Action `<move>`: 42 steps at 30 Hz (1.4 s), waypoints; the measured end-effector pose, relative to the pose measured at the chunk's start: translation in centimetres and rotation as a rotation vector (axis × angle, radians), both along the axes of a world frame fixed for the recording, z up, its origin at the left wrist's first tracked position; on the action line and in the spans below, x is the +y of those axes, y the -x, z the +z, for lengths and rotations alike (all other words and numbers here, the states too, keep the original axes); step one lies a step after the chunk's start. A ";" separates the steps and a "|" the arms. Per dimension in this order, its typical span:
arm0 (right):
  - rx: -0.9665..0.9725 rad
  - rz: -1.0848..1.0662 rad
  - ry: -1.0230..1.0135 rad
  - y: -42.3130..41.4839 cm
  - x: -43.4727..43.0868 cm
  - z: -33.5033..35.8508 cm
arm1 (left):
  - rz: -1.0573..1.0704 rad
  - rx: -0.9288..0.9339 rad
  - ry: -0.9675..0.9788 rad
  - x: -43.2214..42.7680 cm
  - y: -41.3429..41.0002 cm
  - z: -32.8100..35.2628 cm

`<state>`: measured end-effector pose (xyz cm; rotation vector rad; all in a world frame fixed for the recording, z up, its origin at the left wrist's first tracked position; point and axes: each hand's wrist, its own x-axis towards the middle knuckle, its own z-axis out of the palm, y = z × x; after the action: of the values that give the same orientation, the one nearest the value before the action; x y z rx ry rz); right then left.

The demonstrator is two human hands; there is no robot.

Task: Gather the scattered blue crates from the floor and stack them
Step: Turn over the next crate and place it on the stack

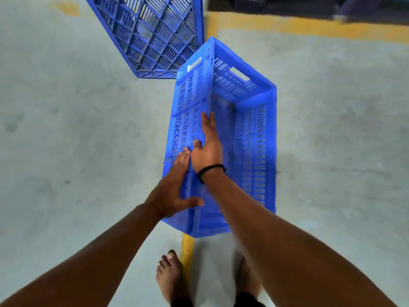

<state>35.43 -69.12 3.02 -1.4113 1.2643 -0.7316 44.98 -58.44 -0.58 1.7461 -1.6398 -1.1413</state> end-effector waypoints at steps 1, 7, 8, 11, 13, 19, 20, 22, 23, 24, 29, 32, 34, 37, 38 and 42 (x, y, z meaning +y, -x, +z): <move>0.007 0.009 0.007 -0.5 0.2 -0.3 | 0.016 0.029 -0.036 0.1 -0.2 0.0; 0.076 0.045 -0.045 -2.8 0.3 -1.9 | 0.230 0.098 -0.012 -1.0 1.4 0.5; 0.072 0.082 -0.062 -3.0 0.2 -1.8 | 0.266 0.084 -0.027 -1.0 1.4 0.7; 0.070 0.241 -0.058 -2.8 -0.4 -1.8 | 0.295 -0.045 -0.062 -0.9 0.6 1.3; 0.231 0.350 0.040 -1.1 -0.9 -3.1 | 0.263 -0.110 -0.039 -1.3 -0.3 1.1; 1.002 0.524 0.085 8.9 -1.5 -9.1 | 0.223 -0.219 -0.032 -1.9 -3.2 0.0; 1.080 0.535 0.091 10.5 -1.4 -10.3 | 0.228 -0.242 -0.029 -1.7 -3.8 -0.3; 1.191 0.550 0.072 13.0 -1.1 -12.3 | 0.243 -0.277 -0.050 -1.2 -4.9 -1.1; 1.227 0.568 0.086 13.9 -0.9 -13.1 | 0.243 -0.295 -0.057 -0.9 -5.4 -1.5; 1.252 0.591 0.132 14.5 -0.7 -13.9 | 0.235 -0.316 -0.063 -0.7 -5.8 -2.0; 1.162 0.563 0.381 14.1 -0.2 -15.5 | 0.235 -0.352 -0.091 -0.1 -7.4 -3.8; 1.093 0.514 0.370 13.1 -0.3 -15.0 | 0.284 -0.328 -0.113 0.1 -7.9 -4.6; 1.031 0.478 0.366 12.2 -0.2 -14.3 | 0.329 -0.309 -0.137 0.4 -8.4 -5.0; 0.947 0.398 0.394 11.1 0.5 -13.6 | 0.361 -0.316 -0.148 -0.1 -9.4 -5.1; 0.942 0.376 0.389 10.6 0.9 -13.5 | 0.368 -0.326 -0.148 -0.4 -9.8 -5.1; 0.991 0.358 0.292 8.4 3.7 -14.4 | 0.353 -0.375 -0.202 -0.5 -11.4 -6.5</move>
<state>27.00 -65.41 -11.39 -2.3060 1.5819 0.0943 56.39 -58.97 -7.07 2.3820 -1.3620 -0.8741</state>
